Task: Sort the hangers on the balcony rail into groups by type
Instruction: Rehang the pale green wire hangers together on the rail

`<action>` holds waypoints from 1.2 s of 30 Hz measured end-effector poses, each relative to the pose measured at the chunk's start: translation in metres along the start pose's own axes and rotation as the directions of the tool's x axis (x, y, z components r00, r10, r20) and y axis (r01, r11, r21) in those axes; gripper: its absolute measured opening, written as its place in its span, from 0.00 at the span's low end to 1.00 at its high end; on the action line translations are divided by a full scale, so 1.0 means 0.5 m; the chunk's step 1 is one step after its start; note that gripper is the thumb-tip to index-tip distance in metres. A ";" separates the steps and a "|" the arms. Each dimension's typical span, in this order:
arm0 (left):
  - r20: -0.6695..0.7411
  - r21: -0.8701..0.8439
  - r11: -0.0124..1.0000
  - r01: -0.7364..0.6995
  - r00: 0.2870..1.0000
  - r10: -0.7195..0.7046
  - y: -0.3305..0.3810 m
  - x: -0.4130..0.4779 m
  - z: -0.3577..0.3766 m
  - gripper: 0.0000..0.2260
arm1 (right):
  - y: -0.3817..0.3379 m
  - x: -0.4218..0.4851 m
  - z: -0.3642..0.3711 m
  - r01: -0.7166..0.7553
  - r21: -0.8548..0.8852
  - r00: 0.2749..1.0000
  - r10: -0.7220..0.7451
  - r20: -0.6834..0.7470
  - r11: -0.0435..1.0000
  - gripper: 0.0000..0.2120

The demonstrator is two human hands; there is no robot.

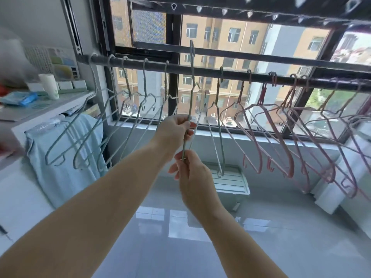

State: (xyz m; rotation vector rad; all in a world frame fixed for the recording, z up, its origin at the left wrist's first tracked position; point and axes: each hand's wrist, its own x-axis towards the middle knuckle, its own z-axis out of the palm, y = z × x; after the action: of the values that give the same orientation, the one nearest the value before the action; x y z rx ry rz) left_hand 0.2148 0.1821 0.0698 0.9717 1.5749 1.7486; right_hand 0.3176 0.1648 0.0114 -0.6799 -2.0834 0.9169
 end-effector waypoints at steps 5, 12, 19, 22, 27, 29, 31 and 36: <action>0.010 0.032 0.997 0.072 0.997 -0.072 -0.027 0.019 -0.010 0.10 | 0.011 0.013 0.019 -0.103 0.066 0.994 0.101 0.036 0.993 0.10; -0.044 0.052 0.991 0.122 0.992 -0.120 -0.061 0.015 -0.028 0.09 | 0.031 -0.013 0.022 -0.061 -0.087 0.998 0.058 -0.036 0.994 0.16; -0.018 0.443 0.792 -0.421 0.879 0.477 -0.026 -0.024 0.007 0.18 | 0.046 0.023 -0.062 -0.247 -0.217 0.964 0.217 -0.153 0.944 0.27; 0.132 0.458 0.853 -0.251 0.968 0.214 -0.024 -0.014 0.044 0.20 | 0.078 0.042 -0.044 -0.273 -0.123 0.962 0.273 -0.012 0.954 0.13; 0.221 0.084 0.994 0.063 0.972 -0.080 -0.028 0.004 0.052 0.15 | 0.070 0.072 -0.042 -0.147 0.011 0.979 0.147 -0.144 0.989 0.12; 0.237 -0.051 0.994 0.096 0.968 -0.081 -0.020 0.014 0.049 0.15 | 0.054 0.106 -0.055 -0.091 0.045 0.975 0.098 -0.197 0.995 0.12; 0.225 -0.090 0.992 0.091 0.972 -0.069 -0.010 0.027 0.049 0.16 | 0.052 0.157 -0.071 -0.106 0.077 0.969 0.120 -0.216 0.991 0.12; 0.295 0.109 0.985 0.132 0.942 -0.159 -0.043 0.044 0.059 0.21 | 0.103 0.209 -0.073 -0.254 0.055 0.946 0.260 -0.192 0.966 0.16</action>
State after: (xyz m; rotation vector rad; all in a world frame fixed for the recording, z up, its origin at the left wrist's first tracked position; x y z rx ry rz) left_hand 0.2260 0.2195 0.0524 1.0790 1.4923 1.3662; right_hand 0.2947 0.2831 0.0322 -1.0037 -1.8292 0.9775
